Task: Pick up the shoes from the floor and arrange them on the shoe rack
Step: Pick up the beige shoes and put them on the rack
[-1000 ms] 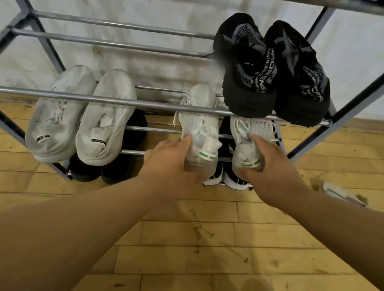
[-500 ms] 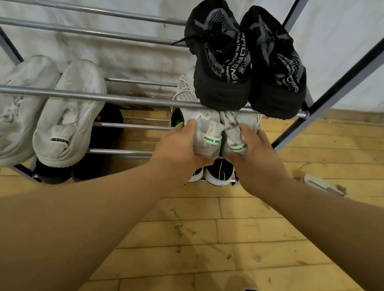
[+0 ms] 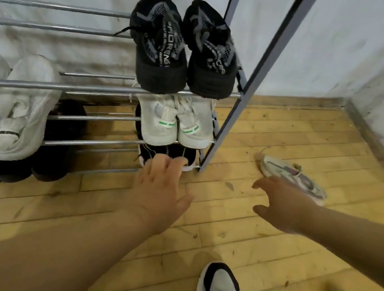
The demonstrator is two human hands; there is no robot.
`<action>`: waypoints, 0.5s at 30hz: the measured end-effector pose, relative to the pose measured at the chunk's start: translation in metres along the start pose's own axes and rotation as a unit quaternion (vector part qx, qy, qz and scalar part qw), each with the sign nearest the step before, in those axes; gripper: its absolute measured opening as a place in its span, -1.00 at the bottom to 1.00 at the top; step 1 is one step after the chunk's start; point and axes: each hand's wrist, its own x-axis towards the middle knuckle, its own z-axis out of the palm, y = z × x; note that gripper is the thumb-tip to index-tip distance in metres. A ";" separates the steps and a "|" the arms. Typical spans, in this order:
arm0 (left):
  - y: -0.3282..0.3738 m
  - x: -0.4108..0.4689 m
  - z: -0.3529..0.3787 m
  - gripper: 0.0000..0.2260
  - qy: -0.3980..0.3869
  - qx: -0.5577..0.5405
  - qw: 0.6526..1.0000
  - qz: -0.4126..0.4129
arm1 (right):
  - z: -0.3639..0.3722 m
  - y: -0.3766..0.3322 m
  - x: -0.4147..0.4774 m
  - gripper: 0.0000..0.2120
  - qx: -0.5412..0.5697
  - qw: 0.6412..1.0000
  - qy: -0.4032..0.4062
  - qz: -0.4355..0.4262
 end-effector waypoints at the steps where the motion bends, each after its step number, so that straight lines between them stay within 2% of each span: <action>1: 0.010 -0.002 0.007 -0.29 -0.071 -0.019 0.997 0.002 | 0.009 0.022 0.000 -0.41 0.010 0.999 -0.016 0.028; 3: 0.027 0.001 0.019 -0.26 -0.171 -0.059 0.983 0.004 | 0.027 0.061 0.003 -0.38 0.039 0.995 -0.032 0.082; 6: 0.051 0.017 0.034 -0.22 -0.240 -0.102 0.965 0.002 | 0.048 0.105 0.021 -0.36 0.069 0.985 -0.039 0.156; 8: 0.062 0.030 0.042 -0.24 -0.250 -0.128 0.960 -0.007 | 0.059 0.119 0.042 -0.33 0.076 0.980 -0.039 0.181; 12: 0.071 0.048 0.060 -0.24 -0.240 -0.157 0.958 -0.025 | 0.073 0.128 0.099 -0.23 0.089 0.981 -0.005 0.169; 15: 0.065 0.049 0.070 -0.25 -0.249 -0.151 0.955 -0.052 | 0.083 0.149 0.140 -0.09 0.056 0.978 -0.029 0.200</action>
